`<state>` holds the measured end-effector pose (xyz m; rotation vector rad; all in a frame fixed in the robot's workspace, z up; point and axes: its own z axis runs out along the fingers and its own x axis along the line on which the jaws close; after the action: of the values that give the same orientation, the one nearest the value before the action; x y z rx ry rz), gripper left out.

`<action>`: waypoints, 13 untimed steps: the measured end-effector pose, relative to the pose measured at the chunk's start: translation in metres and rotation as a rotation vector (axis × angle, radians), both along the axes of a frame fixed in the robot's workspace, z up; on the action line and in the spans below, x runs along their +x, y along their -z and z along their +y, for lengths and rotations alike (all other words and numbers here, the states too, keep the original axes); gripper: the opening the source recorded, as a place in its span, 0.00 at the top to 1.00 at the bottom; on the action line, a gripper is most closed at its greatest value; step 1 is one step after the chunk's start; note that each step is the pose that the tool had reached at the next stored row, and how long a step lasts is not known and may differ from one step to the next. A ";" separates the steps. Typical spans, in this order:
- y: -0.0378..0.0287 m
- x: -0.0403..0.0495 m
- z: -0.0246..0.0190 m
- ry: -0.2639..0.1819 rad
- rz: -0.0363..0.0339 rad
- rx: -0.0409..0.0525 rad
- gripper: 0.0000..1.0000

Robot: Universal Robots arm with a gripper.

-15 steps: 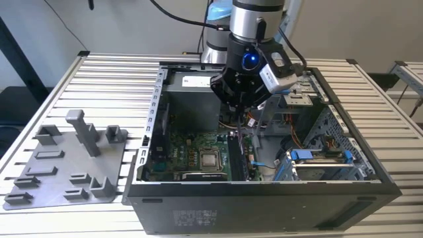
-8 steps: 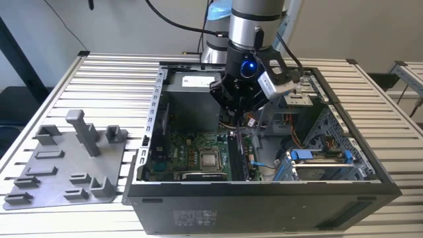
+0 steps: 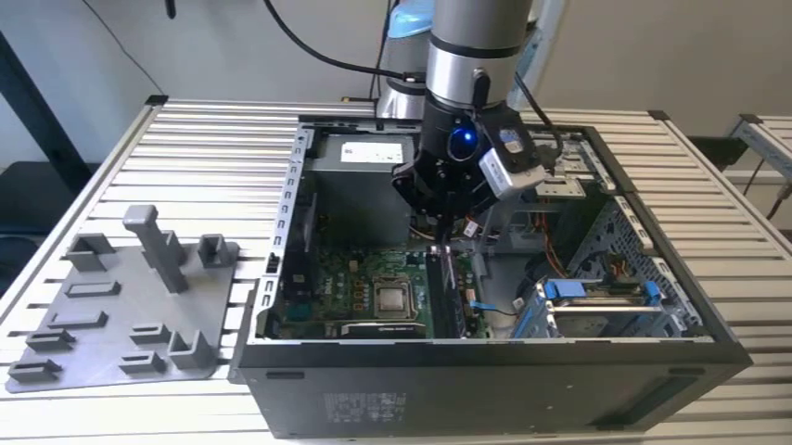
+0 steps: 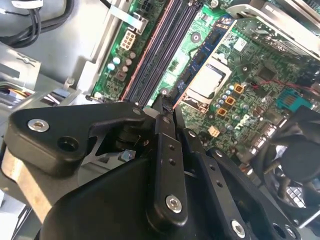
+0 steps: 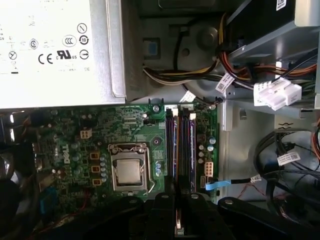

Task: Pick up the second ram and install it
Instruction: 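Insert the second ram into the second slot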

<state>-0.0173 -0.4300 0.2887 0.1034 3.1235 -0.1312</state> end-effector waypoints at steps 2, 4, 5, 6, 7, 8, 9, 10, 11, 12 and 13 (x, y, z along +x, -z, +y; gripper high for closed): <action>0.0036 0.0000 0.0000 -0.001 0.0005 0.0001 0.86; 0.0057 0.0001 0.0000 -0.001 0.0081 -0.0001 0.86; 0.0064 0.0003 0.0000 -0.001 0.0139 -0.0002 0.86; 0.0077 0.0005 -0.0001 -0.001 0.0177 -0.0003 0.86; 0.0094 0.0006 -0.0001 -0.001 0.0202 -0.0003 0.86; 0.0111 0.0006 -0.0001 -0.001 0.0221 -0.0003 0.86; 0.0129 0.0008 -0.0001 -0.001 0.0234 -0.0002 0.86; 0.0145 0.0008 -0.0001 -0.003 0.0235 -0.0002 0.86; 0.0163 0.0008 -0.0001 -0.006 0.0236 -0.0003 0.86; 0.0181 0.0009 -0.0001 -0.009 0.0236 -0.0004 0.86; 0.0199 0.0010 -0.0002 -0.011 0.0236 -0.0003 0.86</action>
<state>-0.0163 -0.4303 0.2688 0.0856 3.1470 -0.1337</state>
